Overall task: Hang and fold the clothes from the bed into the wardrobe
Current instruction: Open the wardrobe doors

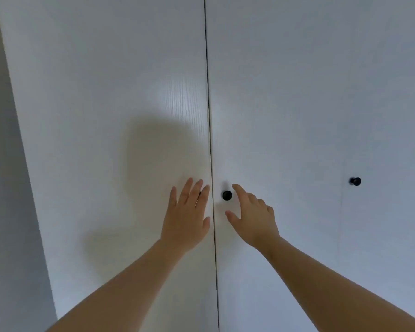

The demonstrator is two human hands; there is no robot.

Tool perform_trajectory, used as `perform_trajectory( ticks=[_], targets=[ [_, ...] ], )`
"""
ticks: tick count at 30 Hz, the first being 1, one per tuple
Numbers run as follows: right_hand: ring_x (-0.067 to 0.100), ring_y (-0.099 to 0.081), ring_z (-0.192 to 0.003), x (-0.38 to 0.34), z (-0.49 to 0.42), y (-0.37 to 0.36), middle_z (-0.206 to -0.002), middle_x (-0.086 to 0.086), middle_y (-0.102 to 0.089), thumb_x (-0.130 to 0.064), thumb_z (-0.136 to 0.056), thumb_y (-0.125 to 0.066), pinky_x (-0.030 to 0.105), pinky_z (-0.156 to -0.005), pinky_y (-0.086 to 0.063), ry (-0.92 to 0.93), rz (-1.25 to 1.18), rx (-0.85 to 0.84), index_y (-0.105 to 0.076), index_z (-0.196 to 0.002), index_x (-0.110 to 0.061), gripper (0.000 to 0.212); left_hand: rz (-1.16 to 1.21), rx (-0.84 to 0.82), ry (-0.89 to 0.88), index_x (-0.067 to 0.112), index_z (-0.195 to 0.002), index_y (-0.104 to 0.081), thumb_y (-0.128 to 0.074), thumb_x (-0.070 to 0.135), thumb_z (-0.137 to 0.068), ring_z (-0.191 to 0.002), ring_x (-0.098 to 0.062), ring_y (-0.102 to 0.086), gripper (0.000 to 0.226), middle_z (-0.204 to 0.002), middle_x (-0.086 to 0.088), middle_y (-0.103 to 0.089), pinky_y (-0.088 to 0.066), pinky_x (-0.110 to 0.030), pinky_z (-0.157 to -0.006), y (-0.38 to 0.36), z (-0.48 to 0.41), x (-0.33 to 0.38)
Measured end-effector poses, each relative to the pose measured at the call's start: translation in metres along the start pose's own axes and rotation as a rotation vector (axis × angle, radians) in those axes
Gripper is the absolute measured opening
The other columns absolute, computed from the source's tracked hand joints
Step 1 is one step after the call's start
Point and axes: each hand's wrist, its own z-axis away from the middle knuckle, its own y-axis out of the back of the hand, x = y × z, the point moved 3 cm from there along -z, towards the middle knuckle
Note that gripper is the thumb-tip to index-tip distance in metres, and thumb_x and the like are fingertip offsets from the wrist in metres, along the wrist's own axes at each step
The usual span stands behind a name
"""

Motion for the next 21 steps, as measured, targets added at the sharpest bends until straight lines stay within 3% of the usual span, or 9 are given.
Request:
perform_trajectory(
  ticks=[3,7,11,17,21],
  targets=[
    [0.023,-0.045,-0.120,0.000,-0.019,-0.016,-0.138,-0.002,-0.044,-0.040,-0.093,-0.044,0.036,-0.097,-0.032,-0.034,-0.038,0.024,-0.018,-0.145,-0.031,0.058,0.010,-0.041,-0.021,0.015,-0.149,0.006,-0.036,0.037,-0.095,-0.143,-0.021,0.015,0.072,-0.157,-0.001,0.011,0.007,-0.041,-0.115,-0.025,-0.012,-0.010],
    [0.023,-0.045,-0.119,-0.003,-0.035,-0.033,-0.138,-0.002,-0.042,-0.034,-0.096,-0.041,0.036,-0.098,-0.033,-0.043,-0.090,-0.006,-0.028,-0.142,-0.029,0.048,0.158,-0.099,-0.061,0.018,-0.149,0.005,-0.043,0.033,-0.092,-0.143,-0.011,0.015,0.077,-0.155,0.005,0.016,0.008,-0.030,-0.114,-0.050,-0.010,-0.017],
    [0.021,-0.049,-0.098,-0.011,-0.049,-0.037,-0.117,0.001,-0.052,-0.029,-0.097,-0.038,0.034,-0.085,-0.039,-0.114,-0.183,0.062,-0.047,-0.118,-0.022,0.024,0.310,-0.012,-0.027,0.017,-0.147,-0.016,-0.049,0.030,-0.089,-0.142,-0.007,-0.006,0.068,-0.154,0.007,-0.011,-0.006,-0.025,-0.114,-0.044,-0.018,-0.016],
    [0.018,-0.050,-0.088,-0.009,-0.043,-0.023,-0.090,-0.008,-0.052,-0.030,-0.095,-0.042,0.030,-0.075,-0.037,-0.065,-0.180,0.095,-0.046,-0.094,-0.023,0.008,0.481,0.076,0.097,0.013,-0.140,-0.036,-0.049,0.009,-0.087,-0.139,-0.012,-0.023,0.054,-0.149,0.002,-0.027,-0.023,-0.031,-0.112,-0.031,-0.010,-0.005],
    [0.016,-0.052,-0.081,-0.001,-0.009,-0.005,-0.082,-0.010,-0.051,-0.027,-0.093,-0.047,0.030,-0.074,-0.042,-0.007,-0.275,0.188,-0.047,-0.089,-0.023,0.005,0.741,0.146,0.186,0.016,-0.140,-0.037,-0.046,0.001,-0.091,-0.134,-0.010,-0.035,0.052,-0.145,0.003,-0.037,-0.023,-0.015,-0.106,-0.012,0.006,0.019]
  ],
)
